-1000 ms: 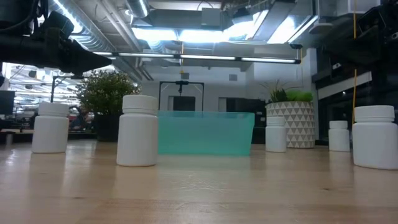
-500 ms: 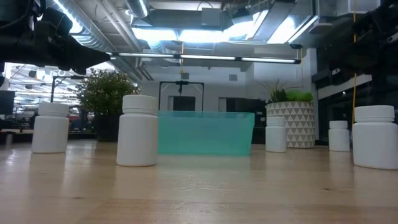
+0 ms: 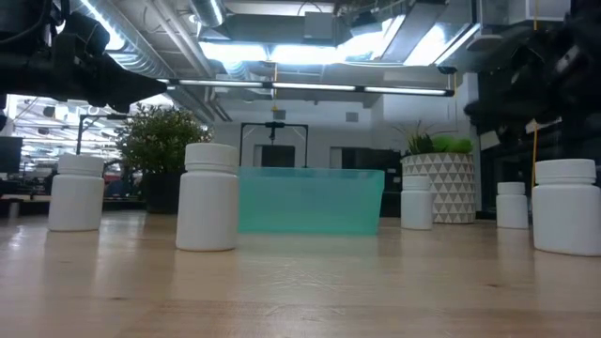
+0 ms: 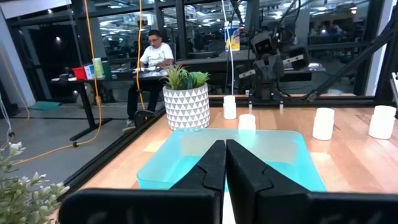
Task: Pick and place pill bottles into a basket
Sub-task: Put the white pill bottle into the green bin
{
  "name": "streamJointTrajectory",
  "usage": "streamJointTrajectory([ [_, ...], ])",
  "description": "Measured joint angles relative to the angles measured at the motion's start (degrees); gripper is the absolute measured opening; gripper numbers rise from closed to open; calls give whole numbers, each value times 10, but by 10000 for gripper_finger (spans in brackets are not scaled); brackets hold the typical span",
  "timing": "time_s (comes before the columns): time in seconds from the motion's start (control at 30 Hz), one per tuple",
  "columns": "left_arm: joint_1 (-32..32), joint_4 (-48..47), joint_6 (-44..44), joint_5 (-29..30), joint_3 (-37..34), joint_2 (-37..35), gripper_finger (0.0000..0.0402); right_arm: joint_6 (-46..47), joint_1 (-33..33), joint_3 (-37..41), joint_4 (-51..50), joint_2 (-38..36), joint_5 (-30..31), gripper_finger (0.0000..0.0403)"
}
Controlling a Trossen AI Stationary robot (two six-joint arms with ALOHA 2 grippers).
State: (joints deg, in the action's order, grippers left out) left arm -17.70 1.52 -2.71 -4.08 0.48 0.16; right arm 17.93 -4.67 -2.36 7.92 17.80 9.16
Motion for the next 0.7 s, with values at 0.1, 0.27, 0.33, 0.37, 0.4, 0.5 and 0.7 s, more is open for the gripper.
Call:
streamJointTrajectory([
  [0.1, 0, 0, 13, 0, 0, 0, 14, -13, 0, -44, -17, 15, 17, 3],
  [0.27, 0, 0, 79, -1, 0, 0, 21, -6, 0, -154, -168, 76, 85, 3],
  [0.33, 0, 1, 94, -9, 0, 0, 24, 31, 0, -198, -249, 104, 114, 3],
  [0.37, 0, 1, 95, -12, 0, 0, 26, 55, 0, -220, -291, 117, 121, 3],
  [0.4, 0, 1, 92, -12, 0, 0, 27, 83, 0, -239, -325, 130, 122, 3],
  [0.5, 0, 2, 77, -11, 0, 0, 29, 149, 0, -293, -420, 159, 122, 3],
  [0.7, 0, 8, 76, -50, 0, 0, 29, 237, 0, -382, -573, 211, 146, 3],
])
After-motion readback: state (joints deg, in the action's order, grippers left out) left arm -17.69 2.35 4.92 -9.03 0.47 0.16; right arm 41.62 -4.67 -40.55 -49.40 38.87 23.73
